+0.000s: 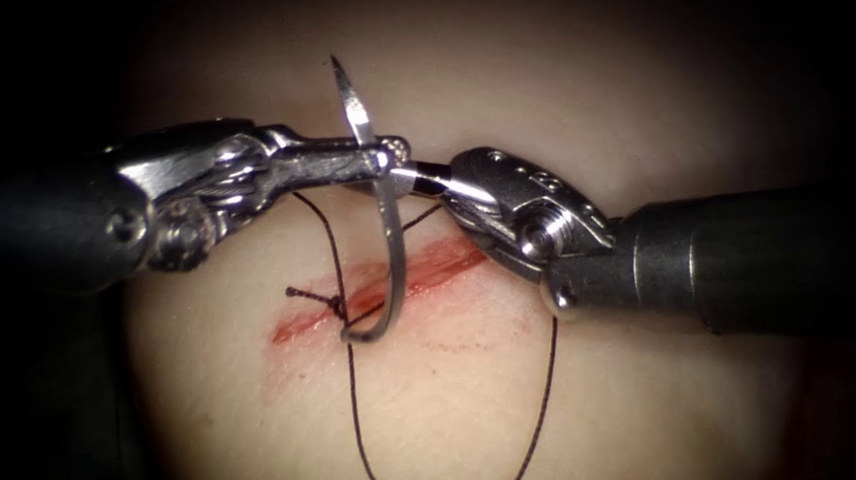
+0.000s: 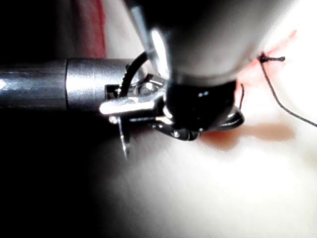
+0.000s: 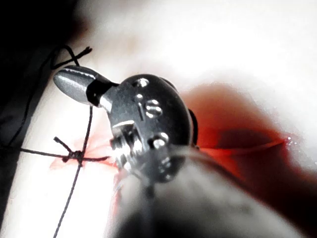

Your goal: Wound Closure

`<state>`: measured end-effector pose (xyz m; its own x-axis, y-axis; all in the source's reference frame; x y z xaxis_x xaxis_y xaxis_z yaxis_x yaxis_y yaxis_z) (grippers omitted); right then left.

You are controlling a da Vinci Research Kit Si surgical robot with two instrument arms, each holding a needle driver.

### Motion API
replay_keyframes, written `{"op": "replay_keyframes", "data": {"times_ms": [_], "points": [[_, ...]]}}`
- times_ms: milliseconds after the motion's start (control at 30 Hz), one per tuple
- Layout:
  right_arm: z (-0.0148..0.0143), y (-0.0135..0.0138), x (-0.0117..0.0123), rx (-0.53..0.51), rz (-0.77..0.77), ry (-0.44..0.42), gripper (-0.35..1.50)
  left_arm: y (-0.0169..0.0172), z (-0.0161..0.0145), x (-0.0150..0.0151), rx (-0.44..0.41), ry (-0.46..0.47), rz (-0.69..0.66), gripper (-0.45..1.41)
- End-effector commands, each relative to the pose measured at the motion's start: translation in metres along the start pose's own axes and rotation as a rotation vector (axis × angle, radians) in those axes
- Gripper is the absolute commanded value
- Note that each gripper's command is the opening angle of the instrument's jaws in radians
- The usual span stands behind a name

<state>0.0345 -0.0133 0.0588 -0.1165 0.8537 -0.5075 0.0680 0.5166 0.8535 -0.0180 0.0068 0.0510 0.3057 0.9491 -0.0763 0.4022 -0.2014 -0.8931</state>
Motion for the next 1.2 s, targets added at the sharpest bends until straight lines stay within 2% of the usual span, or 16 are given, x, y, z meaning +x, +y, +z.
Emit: {"op": "replay_keyframes", "data": {"times_ms": [33, 167, 267, 300, 433, 533, 633, 733, 900, 933, 967, 1000, 1033, 1067, 1100, 1200], "points": [[0.0006, 0.0004, -0.0003, 0.002, 0.001, -0.023, -0.35, -0.0006, 0.0002, -0.0002, 0.003, 0.002, 0.0, -0.45], [0.0017, -0.0003, -0.0023, 0.116, -0.11, -0.267, -0.35, 0.0019, -0.0004, 0.0036, 0.02, 0.055, 0.091, -0.45], [0.0025, -0.0011, -0.003, 0.16, -0.131, -0.296, -0.35, 0.0023, -0.0005, 0.0043, 0.023, 0.068, 0.128, -0.45], [0.0037, -0.0024, -0.0039, 0.212, -0.151, -0.325, -0.35, 0.0022, -0.0005, 0.0044, 0.027, 0.078, 0.156, -0.45], [0.0056, -0.0058, -0.0063, 0.327, -0.145, -0.402, -0.35, 0.0019, -0.0006, 0.0049, 0.027, 0.086, 0.227, -0.45], [0.0056, -0.0083, -0.0074, 0.399, -0.139, -0.448, -0.35, 0.002, -0.001, 0.0055, 0.029, 0.089, 0.262, -0.45], [0.0045, -0.0104, -0.0073, 0.417, -0.032, -0.492, -0.35, 0.0022, -0.0021, 0.0065, 0.031, 0.085, 0.28, -0.45], [0.0014, -0.0134, -0.0074, 0.424, 0.133, -0.563, -0.35, 0.0032, -0.0044, 0.009, 0.047, 0.099, 0.315, -0.45], [-0.0022, -0.0158, -0.0077, 0.388, 0.285, -0.662, -0.35, 0.0045, -0.0069, 0.0115, 0.069, 0.12, 0.346, -0.45], [-0.0041, -0.0167, -0.008, 0.355, 0.339, -0.72, -0.35, 0.0051, -0.0081, 0.0127, 0.079, 0.129, 0.365, -0.45], [-0.0051, -0.017, -0.0081, 0.338, 0.366, -0.743, -0.35, 0.0053, -0.0086, 0.0132, 0.083, 0.133, 0.37, -0.45], [-0.0078, -0.0177, -0.0083, 0.304, 0.412, -0.794, -0.35, 0.0061, -0.0099, 0.0145, 0.093, 0.141, 0.386, -0.45], [-0.0078, -0.0177, -0.0083, 0.304, 0.412, -0.794, -0.35, 0.0061, -0.0099, 0.0145, 0.093, 0.141, 0.386, -0.45], [-0.009, -0.0179, -0.0084, 0.285, 0.425, -0.817, -0.35, 0.0064, -0.0104, 0.015, 0.1, 0.149, 0.398, -0.45], [-0.012, -0.0183, -0.0085, 0.244, 0.435, -0.864, -0.35, 0.0071, -0.0117, 0.0161, 0.107, 0.152, 0.416, -0.45], [-0.0162, -0.0185, -0.0079, 0.185, 0.448, -0.888, -0.35, 0.0075, -0.0129, 0.0169, 0.112, 0.151, 0.437, -0.45]]}}
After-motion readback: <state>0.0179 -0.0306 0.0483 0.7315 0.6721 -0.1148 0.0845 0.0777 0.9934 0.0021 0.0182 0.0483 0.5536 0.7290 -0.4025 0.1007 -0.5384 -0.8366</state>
